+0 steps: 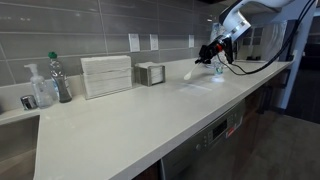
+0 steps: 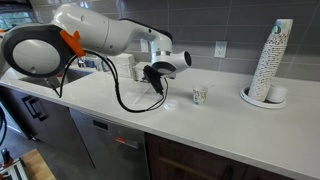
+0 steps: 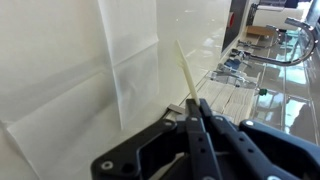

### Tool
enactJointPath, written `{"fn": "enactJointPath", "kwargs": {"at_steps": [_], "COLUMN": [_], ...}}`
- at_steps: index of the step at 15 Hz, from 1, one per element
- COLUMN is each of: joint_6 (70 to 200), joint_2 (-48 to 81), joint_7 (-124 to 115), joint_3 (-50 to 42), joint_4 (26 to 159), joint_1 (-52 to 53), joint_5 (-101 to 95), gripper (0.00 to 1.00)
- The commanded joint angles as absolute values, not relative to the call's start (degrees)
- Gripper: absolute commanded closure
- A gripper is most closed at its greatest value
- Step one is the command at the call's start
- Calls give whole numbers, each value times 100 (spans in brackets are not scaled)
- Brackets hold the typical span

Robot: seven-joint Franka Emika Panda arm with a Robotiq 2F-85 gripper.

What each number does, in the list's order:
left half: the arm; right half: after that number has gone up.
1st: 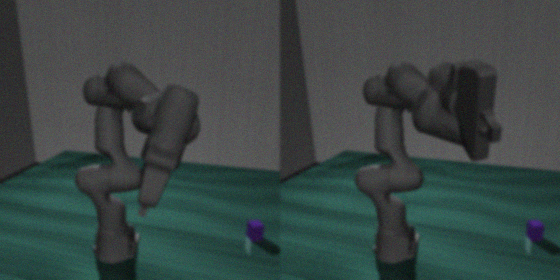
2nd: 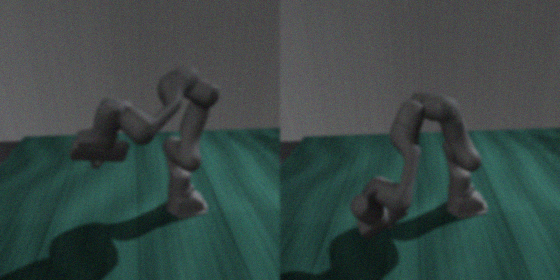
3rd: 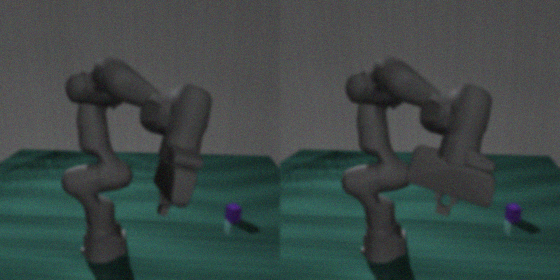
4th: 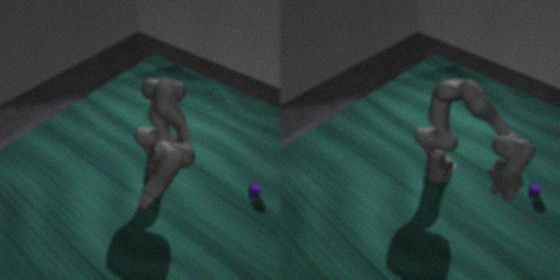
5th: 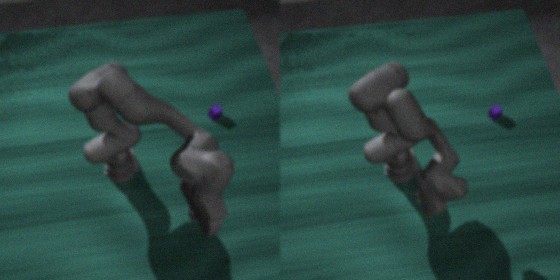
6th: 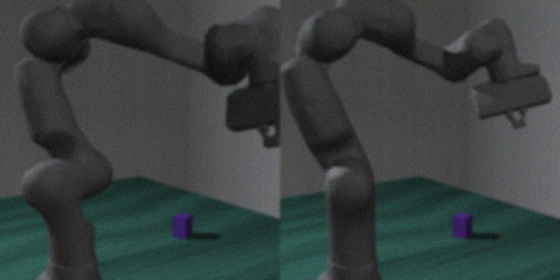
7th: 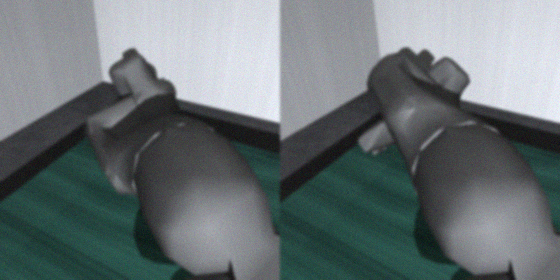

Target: Remove the white spoon from the coffee cup on the right.

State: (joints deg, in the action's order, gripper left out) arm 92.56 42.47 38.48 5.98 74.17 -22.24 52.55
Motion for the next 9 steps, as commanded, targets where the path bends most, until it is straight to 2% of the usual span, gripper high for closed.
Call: {"fn": "enactJointPath", "kwargs": {"at_steps": [1, 9], "joint_6": [9540, 9647], "joint_2": [4201, 4235], "joint_7": [3921, 3846], "joint_3": [325, 147], "joint_4": [7614, 7738], "joint_1": [-1988, -1872], "joint_5": [5325, 5242], "gripper": [99, 99]}}
